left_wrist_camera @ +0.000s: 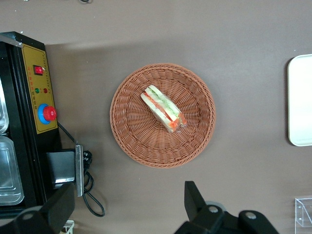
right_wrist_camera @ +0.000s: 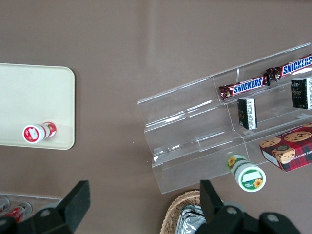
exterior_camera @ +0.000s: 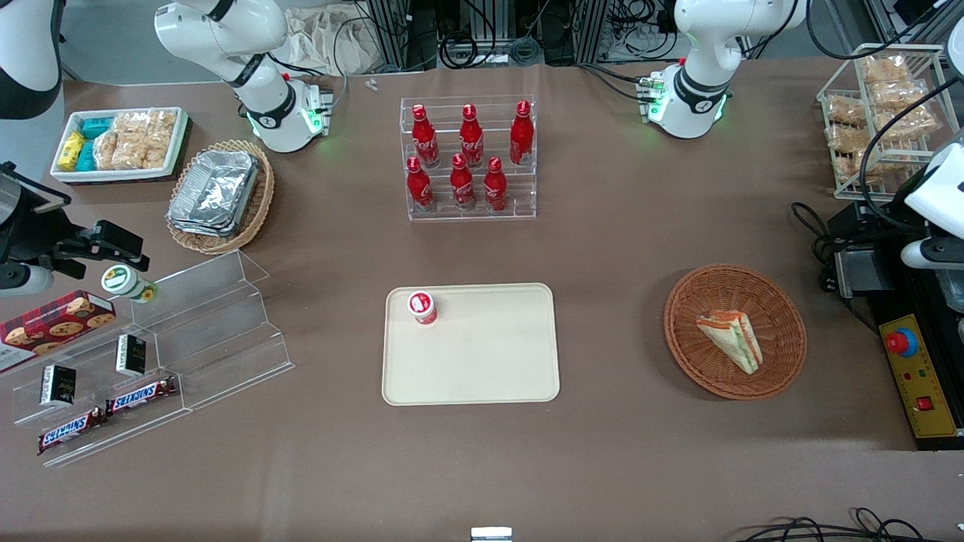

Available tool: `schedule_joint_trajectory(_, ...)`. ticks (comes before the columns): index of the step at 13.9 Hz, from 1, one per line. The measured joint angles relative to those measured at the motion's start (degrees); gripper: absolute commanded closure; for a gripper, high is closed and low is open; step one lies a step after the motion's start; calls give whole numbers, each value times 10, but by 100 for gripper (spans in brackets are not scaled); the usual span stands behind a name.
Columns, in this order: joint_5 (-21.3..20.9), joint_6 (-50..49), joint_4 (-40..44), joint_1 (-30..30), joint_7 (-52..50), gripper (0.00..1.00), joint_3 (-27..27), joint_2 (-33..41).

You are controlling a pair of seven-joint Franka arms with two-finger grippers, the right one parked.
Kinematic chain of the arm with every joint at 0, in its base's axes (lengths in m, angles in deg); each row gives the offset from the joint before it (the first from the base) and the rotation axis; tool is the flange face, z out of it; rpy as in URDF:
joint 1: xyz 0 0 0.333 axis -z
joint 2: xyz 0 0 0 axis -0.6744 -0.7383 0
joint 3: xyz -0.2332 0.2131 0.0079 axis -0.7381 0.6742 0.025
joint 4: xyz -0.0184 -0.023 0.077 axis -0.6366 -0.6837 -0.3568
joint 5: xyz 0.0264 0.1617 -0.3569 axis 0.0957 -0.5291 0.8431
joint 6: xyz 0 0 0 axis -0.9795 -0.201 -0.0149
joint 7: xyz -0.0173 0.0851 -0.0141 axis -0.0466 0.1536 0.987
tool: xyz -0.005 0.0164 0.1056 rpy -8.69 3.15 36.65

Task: Place sandwich from basket to tray
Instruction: 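Move the left gripper over the wrapped sandwich in the wicker basket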

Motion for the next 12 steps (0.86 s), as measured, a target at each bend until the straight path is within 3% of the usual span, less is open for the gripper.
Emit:
schedule_joint_trajectory(8, 0, 2, -10, 2, -1, 0, -6, -15)
schedule_joint_trajectory(12, 0, 82, -81, 4, -9, 0, -7, -34)
